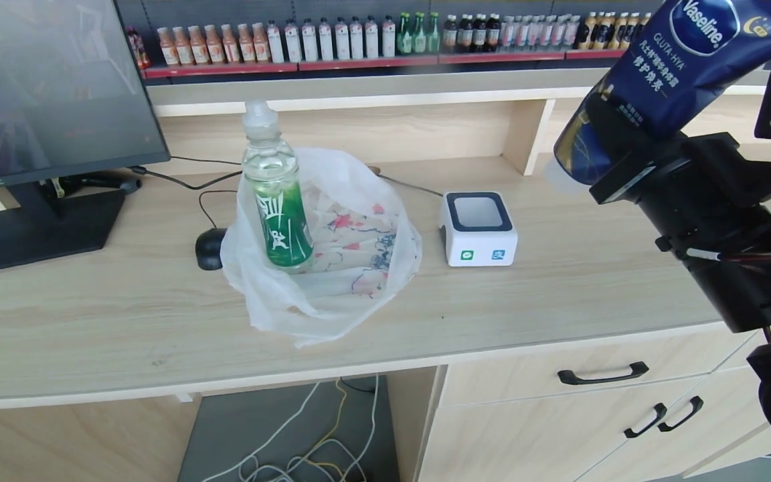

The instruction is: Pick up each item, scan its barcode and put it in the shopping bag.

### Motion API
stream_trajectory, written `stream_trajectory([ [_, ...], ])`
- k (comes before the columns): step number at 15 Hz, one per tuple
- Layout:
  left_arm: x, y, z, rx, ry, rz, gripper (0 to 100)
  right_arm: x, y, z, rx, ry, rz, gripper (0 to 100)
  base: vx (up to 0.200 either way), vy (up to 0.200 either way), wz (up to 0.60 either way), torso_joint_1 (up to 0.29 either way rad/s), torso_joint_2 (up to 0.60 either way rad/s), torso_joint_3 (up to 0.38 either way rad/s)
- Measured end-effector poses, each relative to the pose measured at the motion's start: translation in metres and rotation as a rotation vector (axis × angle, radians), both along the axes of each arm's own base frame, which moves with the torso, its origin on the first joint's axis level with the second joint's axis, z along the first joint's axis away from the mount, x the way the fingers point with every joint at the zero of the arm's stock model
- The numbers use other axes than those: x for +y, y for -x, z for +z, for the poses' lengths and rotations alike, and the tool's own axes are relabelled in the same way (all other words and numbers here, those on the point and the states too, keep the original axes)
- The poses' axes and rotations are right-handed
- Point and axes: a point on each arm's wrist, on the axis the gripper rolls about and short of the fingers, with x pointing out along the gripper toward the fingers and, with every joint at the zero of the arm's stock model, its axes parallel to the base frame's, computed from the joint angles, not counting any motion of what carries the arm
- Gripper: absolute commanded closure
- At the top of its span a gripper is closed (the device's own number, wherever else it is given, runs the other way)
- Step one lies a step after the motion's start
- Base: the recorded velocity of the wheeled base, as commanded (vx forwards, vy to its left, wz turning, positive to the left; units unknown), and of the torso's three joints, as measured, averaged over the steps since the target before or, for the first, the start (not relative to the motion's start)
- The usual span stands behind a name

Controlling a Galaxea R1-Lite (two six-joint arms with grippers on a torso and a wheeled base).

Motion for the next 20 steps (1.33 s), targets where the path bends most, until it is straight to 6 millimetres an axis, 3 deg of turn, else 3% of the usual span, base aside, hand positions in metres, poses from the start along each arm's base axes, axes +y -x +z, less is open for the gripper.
stream_trajectory([
  [7,0.0,0.0,0.0,0.0,0.0,0.0,0,-0.004,0.009,0.003,-0.008,-0.004,0.0,100,0.0,0.2,0.0,0.002,0.0,0.004],
  [16,0.0,0.0,0.0,0.0,-0.003,0.0,0,-0.005,0.02,-0.004,-0.021,0.1,0.029,100,0.0,0.0,0.0,0.0,0.0,0.0],
  [20,0.0,0.0,0.0,0.0,-0.003,0.0,0,0.009,0.014,-0.012,0.061,0.149,0.067,100,0.0,0.0,0.0,0.0,0.0,0.0],
])
